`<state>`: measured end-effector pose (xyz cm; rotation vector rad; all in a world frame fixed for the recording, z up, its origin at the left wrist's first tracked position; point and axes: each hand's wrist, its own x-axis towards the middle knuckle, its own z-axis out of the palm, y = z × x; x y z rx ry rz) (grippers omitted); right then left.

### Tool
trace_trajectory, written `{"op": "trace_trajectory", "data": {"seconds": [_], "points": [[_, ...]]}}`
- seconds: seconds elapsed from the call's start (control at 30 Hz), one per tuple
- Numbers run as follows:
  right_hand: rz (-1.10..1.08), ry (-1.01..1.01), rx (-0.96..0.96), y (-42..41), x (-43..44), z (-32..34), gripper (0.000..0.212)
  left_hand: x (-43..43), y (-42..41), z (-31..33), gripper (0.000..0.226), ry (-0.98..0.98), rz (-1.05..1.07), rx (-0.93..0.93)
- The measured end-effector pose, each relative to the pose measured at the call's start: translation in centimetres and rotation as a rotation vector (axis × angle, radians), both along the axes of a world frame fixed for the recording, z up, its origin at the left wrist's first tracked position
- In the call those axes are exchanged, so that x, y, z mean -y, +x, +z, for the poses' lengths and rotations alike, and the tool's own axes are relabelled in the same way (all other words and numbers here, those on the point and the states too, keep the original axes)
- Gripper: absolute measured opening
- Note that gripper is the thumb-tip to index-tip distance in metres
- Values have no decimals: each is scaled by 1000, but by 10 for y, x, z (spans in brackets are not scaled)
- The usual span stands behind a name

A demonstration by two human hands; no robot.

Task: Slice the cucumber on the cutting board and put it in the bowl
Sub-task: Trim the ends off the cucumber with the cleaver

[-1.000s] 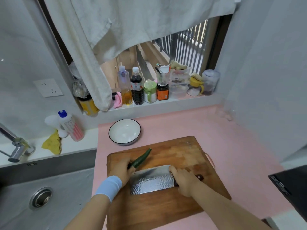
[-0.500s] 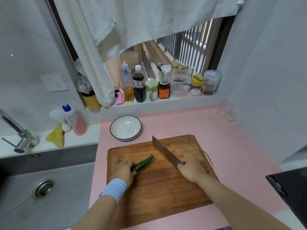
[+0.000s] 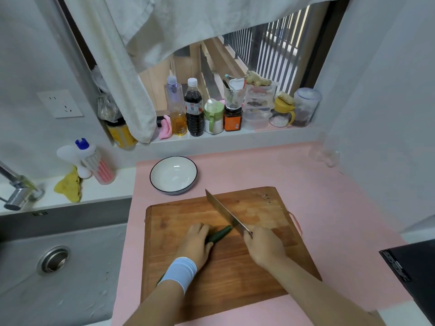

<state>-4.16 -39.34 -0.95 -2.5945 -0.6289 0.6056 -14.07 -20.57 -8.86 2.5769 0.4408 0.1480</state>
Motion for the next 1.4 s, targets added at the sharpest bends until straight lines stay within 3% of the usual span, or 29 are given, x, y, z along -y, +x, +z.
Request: {"op": "trace_trajectory", "data": {"seconds": [0.2, 0.33, 0.53, 1.4], "points": [[31, 28, 102, 0, -6, 7, 21, 8, 6, -11, 19, -1, -15, 122], [79, 31, 112, -4, -8, 8, 30, 15, 11, -10, 17, 18, 22, 148], [86, 2, 142, -14, -6, 10, 29, 15, 14, -15, 11, -80, 44, 252], [128, -36, 169, -33, 1, 7, 29, 13, 18, -14, 14, -180, 95, 195]]}}
